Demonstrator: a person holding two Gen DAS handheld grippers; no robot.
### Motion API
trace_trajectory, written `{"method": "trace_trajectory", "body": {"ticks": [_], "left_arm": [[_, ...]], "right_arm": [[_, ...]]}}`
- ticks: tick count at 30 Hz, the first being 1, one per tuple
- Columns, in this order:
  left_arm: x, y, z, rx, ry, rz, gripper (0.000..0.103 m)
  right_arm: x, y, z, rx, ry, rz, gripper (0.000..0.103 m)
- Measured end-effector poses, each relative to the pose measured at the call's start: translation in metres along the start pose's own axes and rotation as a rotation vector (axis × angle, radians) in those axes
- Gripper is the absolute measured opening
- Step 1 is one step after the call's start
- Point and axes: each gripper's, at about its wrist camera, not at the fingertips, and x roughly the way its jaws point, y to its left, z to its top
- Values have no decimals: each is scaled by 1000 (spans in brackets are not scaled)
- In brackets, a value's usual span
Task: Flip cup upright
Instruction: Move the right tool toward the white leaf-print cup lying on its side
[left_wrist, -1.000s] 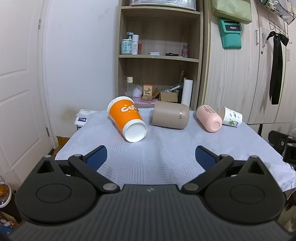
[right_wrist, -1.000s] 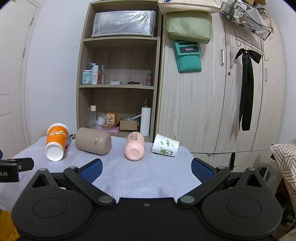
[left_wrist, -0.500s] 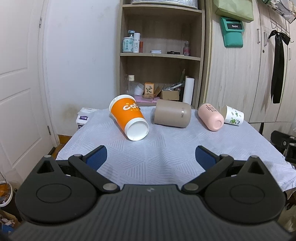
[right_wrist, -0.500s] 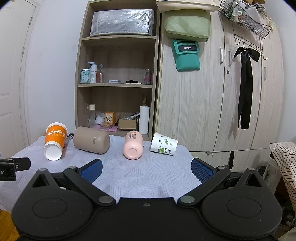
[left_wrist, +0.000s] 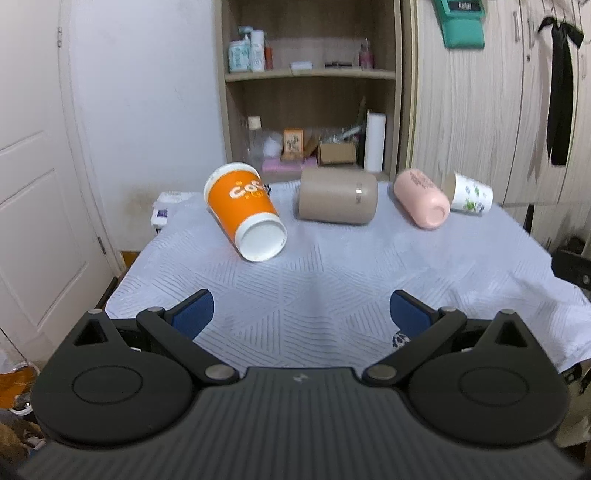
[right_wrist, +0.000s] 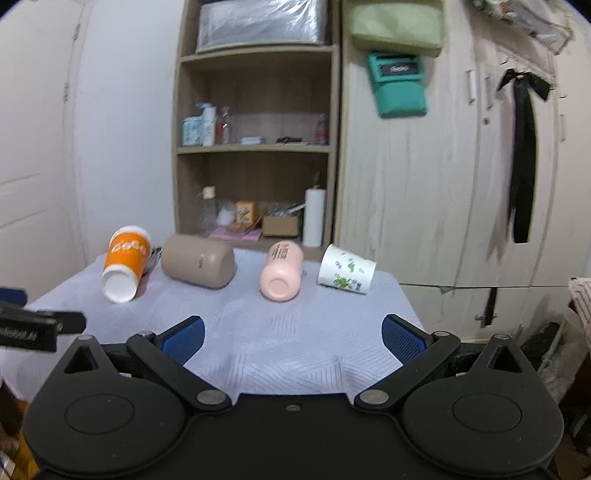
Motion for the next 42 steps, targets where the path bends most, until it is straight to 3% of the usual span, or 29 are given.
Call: {"method": "trace_trajectory", "body": {"ticks": [8,17,21,24,27,30,33,38,42], "left_arm": [[33,-18,28,17,112,-70,103],[78,-74,70,35,194,-278,103],[108,-95,83,-40,271,-382,103],[130,-109,89,-112,327,-429,103],[145,-118,93,-179,354,-440,103],[157,-127,93,-241,367,-421,101],[170,-131,93,-287,404,-435,100],[186,-136,95,-336,427,-478,100],[200,-137,92,-418,440,-506,100]], "right_arm": [[18,-34,12,-82,41,80,103],[58,-84,41,-151,64,188,103],[82,-99,49,-192,99,225,101],[104,-106,52,-271,144,250,93],[125,-115,53,-324,167,287,93],[143,-124,52,-366,122,318,94],[167,-127,48,-438,136,311,94],[206,-112,20,-682,134,226,94],[227,-112,13,-705,153,231,94]]}}
